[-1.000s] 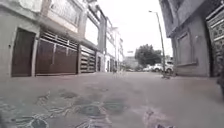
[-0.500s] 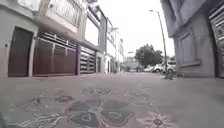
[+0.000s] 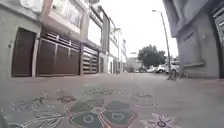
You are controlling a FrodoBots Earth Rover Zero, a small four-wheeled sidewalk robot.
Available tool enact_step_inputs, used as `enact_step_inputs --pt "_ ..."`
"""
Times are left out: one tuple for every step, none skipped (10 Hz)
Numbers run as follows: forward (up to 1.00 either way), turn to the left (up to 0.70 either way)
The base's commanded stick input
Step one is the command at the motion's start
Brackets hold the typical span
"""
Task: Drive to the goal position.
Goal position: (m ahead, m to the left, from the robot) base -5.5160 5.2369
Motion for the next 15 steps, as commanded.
enact_step_inputs --pt "0.0 0.85" --pt "0.0 0.85" --pt "0.0 0.85" --pt "0.0 0.85" --pt "0.0 0.85" --pt "0.0 0.85" --pt "0.0 0.85" --pt "0.0 0.85" --pt "0.0 0.85" --pt "0.0 0.85" --pt "0.0 0.85" --pt "0.0 0.85" --pt "0.0 0.85" --pt "0.0 0.85" --pt "0.0 0.85"
